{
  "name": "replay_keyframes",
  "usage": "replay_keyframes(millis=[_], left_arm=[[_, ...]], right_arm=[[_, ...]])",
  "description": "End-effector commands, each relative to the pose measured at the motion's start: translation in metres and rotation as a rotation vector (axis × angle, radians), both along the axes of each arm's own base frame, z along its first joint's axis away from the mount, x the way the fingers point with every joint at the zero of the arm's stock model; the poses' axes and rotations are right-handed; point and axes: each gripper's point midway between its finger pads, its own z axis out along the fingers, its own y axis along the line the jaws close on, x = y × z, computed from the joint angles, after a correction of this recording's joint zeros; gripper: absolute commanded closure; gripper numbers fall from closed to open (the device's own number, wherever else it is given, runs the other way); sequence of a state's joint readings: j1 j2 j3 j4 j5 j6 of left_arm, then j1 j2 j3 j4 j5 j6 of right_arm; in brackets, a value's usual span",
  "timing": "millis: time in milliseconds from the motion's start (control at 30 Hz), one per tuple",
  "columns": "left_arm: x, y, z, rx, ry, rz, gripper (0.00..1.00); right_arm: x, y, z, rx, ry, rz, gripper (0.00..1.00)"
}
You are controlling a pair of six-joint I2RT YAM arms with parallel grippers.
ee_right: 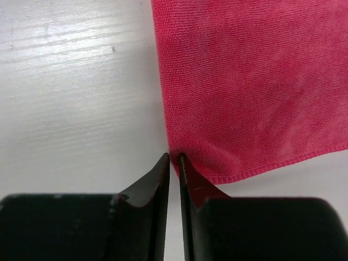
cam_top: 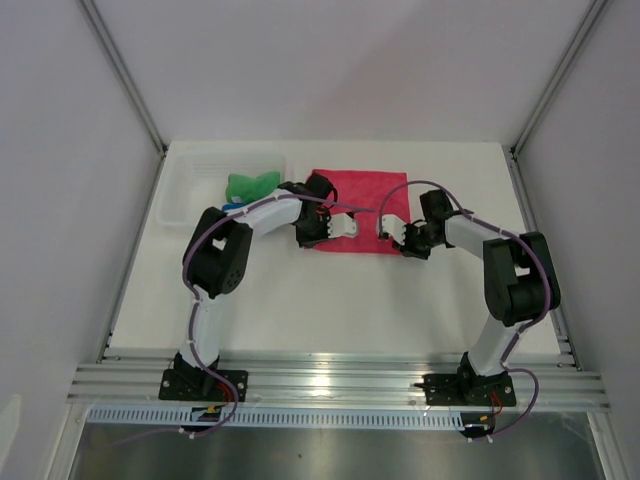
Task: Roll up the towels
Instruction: Fold the towel
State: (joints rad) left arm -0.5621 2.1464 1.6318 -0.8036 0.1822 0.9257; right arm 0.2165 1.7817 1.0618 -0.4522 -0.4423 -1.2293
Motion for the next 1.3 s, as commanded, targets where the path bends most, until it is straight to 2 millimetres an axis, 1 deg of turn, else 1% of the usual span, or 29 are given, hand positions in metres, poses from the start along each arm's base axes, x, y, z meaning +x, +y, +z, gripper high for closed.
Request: replay_keyframes(millis=[0, 133, 167, 233, 267, 300, 367, 467, 533, 567, 633, 667, 700, 733, 767, 800, 833, 867, 900, 933, 967, 1000, 1033, 1067, 1100, 1133, 1167, 1200, 1267], left_arm=[[0.005, 0.011, 0.0, 0.024, -0.025, 0.047, 0.96], [0.02, 0.015, 0.002, 0.02, -0.053, 0.111, 0.96], [0.023, 0.016, 0.004, 0.02, -0.065, 0.121, 0.89], [0.024, 0.021, 0.004, 0.021, -0.061, 0.137, 0.83], [0.023, 0.021, 0.008, 0.012, -0.062, 0.139, 0.72], [0.019, 0.02, 0.01, 0.0, -0.044, 0.137, 0.64], [0.011, 0.02, 0.02, -0.016, -0.034, 0.127, 0.51], [-0.005, 0.02, 0.033, -0.043, -0.003, 0.119, 0.48], [-0.016, 0.02, 0.038, -0.062, 0.033, 0.116, 0.47], [-0.02, 0.02, 0.04, -0.064, 0.043, 0.118, 0.46], [-0.024, 0.022, 0.044, -0.061, 0.057, 0.144, 0.46], [-0.024, 0.023, 0.045, -0.058, 0.056, 0.155, 0.46], [-0.025, 0.024, 0.048, -0.057, 0.058, 0.175, 0.46], [-0.026, 0.024, 0.048, -0.057, 0.061, 0.186, 0.46], [-0.026, 0.024, 0.051, -0.062, 0.061, 0.194, 0.46], [-0.027, 0.023, 0.054, -0.069, 0.061, 0.208, 0.46], [-0.027, 0.022, 0.056, -0.076, 0.067, 0.213, 0.46], [-0.03, 0.023, 0.057, -0.072, 0.074, 0.218, 0.46], [-0.028, 0.023, 0.059, -0.075, 0.071, 0.23, 0.46], [-0.027, 0.023, 0.06, -0.073, 0.067, 0.237, 0.46], [-0.027, 0.025, 0.06, -0.061, 0.066, 0.253, 0.46], [-0.027, 0.026, 0.06, -0.055, 0.066, 0.258, 0.46], [-0.027, 0.027, 0.059, -0.047, 0.067, 0.266, 0.46], [-0.028, 0.029, 0.059, -0.04, 0.071, 0.272, 0.46], [-0.029, 0.03, 0.058, -0.035, 0.075, 0.279, 0.46], [-0.033, 0.033, 0.055, -0.025, 0.086, 0.286, 0.46], [-0.034, 0.034, 0.055, -0.023, 0.084, 0.293, 0.46], [-0.036, 0.035, 0.051, -0.019, 0.089, 0.295, 0.46], [-0.041, 0.038, 0.048, -0.013, 0.097, 0.301, 0.46]], right_arm=[[-0.021, 0.003, 0.006, -0.012, 0.033, 0.04, 0.86], [-0.049, 0.022, 0.014, 0.014, 0.077, 0.075, 0.86], [-0.059, 0.032, 0.015, 0.021, 0.093, 0.1, 0.85], [-0.078, 0.042, 0.015, 0.039, 0.146, 0.11, 0.79], [-0.09, 0.054, 0.014, 0.041, 0.168, 0.141, 0.75], [-0.096, 0.058, 0.015, 0.043, 0.182, 0.142, 0.6], [-0.096, 0.067, 0.021, 0.068, 0.211, 0.033, 0.54], [-0.077, 0.069, 0.05, 0.141, 0.194, -0.092, 0.51], [-0.059, 0.06, 0.076, 0.213, 0.163, -0.168, 0.51], [-0.042, 0.059, 0.106, 0.275, 0.104, -0.204, 0.51], [-0.004, 0.038, 0.147, 0.432, 0.056, -0.396, 0.51], [0.026, 0.034, 0.179, 0.547, -0.032, -0.434, 0.48], [0.042, 0.023, 0.19, 0.653, 0.009, -0.584, 0.42], [0.064, -0.003, 0.196, 0.708, -0.012, -0.714, 0.37], [0.09, -0.021, 0.213, 0.747, -0.072, -0.811, 0.37], [0.112, -0.028, 0.192, 0.764, 0.0, -0.898, 0.39], [0.131, -0.044, 0.187, 0.769, 0.019, -0.968, 0.41], [0.156, -0.056, 0.209, 0.756, 0.001, -1.036, 0.48], [0.177, -0.057, 0.158, 0.697, 0.13, -1.121, 0.49], [0.191, -0.058, 0.149, 0.673, 0.172, -1.144, 0.51], [0.189, -0.061, 0.129, 0.605, 0.268, -1.21, 0.52], [0.216, -0.063, 0.16, 0.651, 0.209, -1.202, 0.52], [0.227, -0.064, 0.116, 0.615, 0.287, -1.254, 0.47], [0.231, -0.064, 0.106, 0.608, 0.308, -1.273, 0.43], [0.24, -0.064, 0.108, 0.627, 0.295, -1.274, 0.43], [0.243, -0.063, 0.089, 0.618, 0.322, -1.29, 0.38], [0.249, -0.064, 0.085, 0.634, 0.305, -1.288, 0.38], [0.246, -0.063, 0.072, 0.626, 0.323, -1.297, 0.38], [0.247, -0.06, 0.061, 0.637, 0.335, -1.285, 0.28]])
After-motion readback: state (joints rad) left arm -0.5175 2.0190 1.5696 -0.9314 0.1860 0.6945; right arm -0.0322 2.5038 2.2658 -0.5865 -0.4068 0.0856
